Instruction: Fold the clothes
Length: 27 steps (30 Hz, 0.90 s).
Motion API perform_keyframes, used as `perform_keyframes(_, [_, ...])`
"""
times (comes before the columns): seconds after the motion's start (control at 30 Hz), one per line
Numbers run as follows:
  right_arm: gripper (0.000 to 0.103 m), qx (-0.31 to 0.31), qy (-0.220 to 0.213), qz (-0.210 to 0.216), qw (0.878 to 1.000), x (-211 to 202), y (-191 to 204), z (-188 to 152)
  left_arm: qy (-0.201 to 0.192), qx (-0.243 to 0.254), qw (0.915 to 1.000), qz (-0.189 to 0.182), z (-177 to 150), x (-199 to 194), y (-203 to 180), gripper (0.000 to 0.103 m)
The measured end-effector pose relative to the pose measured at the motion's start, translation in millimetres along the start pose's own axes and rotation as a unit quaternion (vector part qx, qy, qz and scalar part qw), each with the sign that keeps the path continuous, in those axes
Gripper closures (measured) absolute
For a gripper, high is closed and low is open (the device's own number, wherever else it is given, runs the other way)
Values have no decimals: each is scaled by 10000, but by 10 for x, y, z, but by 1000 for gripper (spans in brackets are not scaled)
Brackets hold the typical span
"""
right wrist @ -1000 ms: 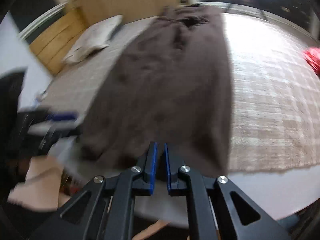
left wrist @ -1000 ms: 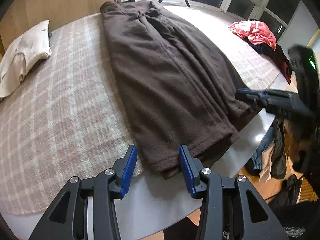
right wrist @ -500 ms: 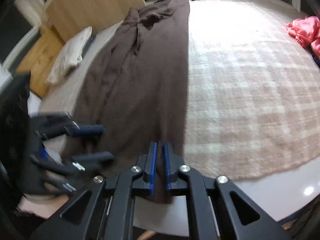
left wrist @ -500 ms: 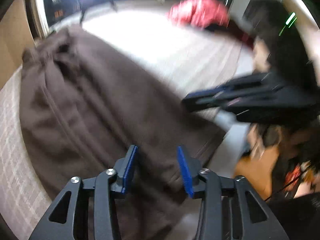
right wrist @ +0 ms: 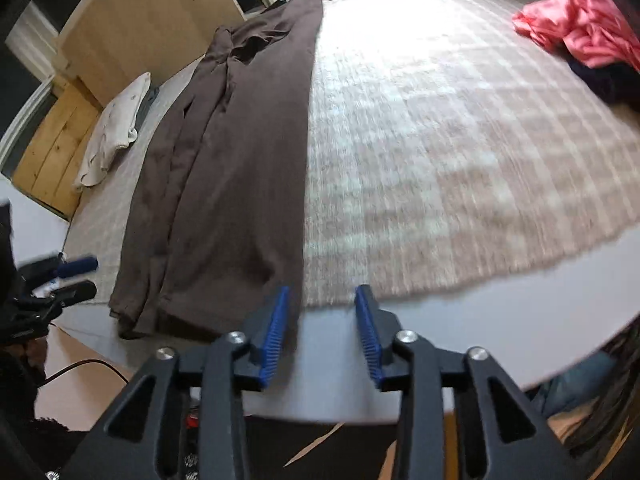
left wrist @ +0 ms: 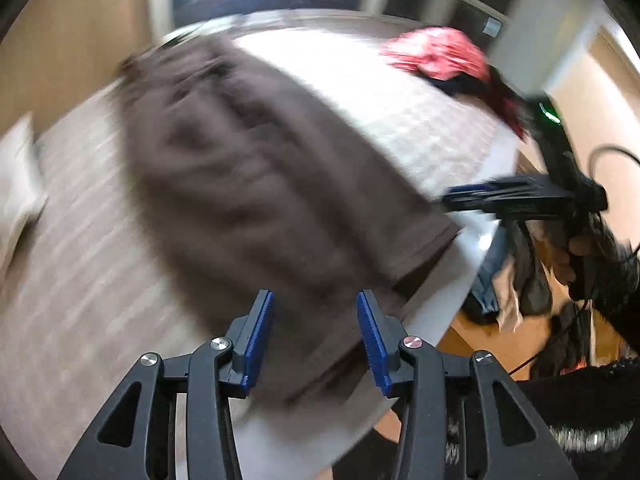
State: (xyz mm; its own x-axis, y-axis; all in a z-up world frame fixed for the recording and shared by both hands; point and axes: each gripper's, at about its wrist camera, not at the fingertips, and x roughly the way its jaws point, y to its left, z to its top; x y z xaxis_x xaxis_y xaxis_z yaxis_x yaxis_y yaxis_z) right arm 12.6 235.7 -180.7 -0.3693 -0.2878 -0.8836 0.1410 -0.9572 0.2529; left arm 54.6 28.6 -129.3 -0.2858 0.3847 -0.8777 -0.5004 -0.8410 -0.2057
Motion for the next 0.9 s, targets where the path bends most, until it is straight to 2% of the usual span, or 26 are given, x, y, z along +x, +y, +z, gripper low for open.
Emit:
perform_keyframes(0.1, [63,12,21,-20,10000,4,17,-24,187,-612,9979,35,-222,21,257,62])
perform_keyframes(0.13, [59,16,28,-27,10000,6,22,-32,199,-695,9974,45,-239,63,269,62])
perform_keyframes(0.2, [59,24,42,-41,10000,8,33,-47,216,-845,9962,41,-263,142,292,62])
perform_keyframes(0.23, [59,28,49,-48,10000,10,39,-55,210,-864,9960,-5,-252,168,288,62])
perform_keyframes(0.37, [59,-216,91,-173,9996,62,144,-75,329,-703,9966,274,-217,329,179,62])
perform_keyframes(0.5, [60,-462,29,-236,9986,116,240,-68,271,-681,9968,334,-207,381,136,62])
perform_keyframes(0.53, [69,-511,24,-196,9985,127,261,-59,261,-637,9970,362,-205,390,116,63])
perform_keyframes(0.57, [81,-550,21,-123,9984,136,278,-54,248,-573,9974,370,-204,401,90,72])
perform_keyframes(0.6, [82,-579,13,-39,9983,128,284,-60,236,-525,9978,335,-196,408,68,83])
perform_keyframes(0.63, [86,-619,-5,-55,9981,114,294,-65,222,-476,9981,329,-188,414,48,86])
perform_keyframes(0.67, [91,-600,-7,-7,9982,120,305,-47,207,-422,9981,388,-180,418,35,95])
perform_keyframes(0.73, [92,-408,-6,235,9989,85,246,-11,161,-440,9985,298,-162,410,47,97])
perform_keyframes(0.9, [93,145,-234,932,9953,-161,107,184,-45,-956,9944,-449,-76,245,214,99])
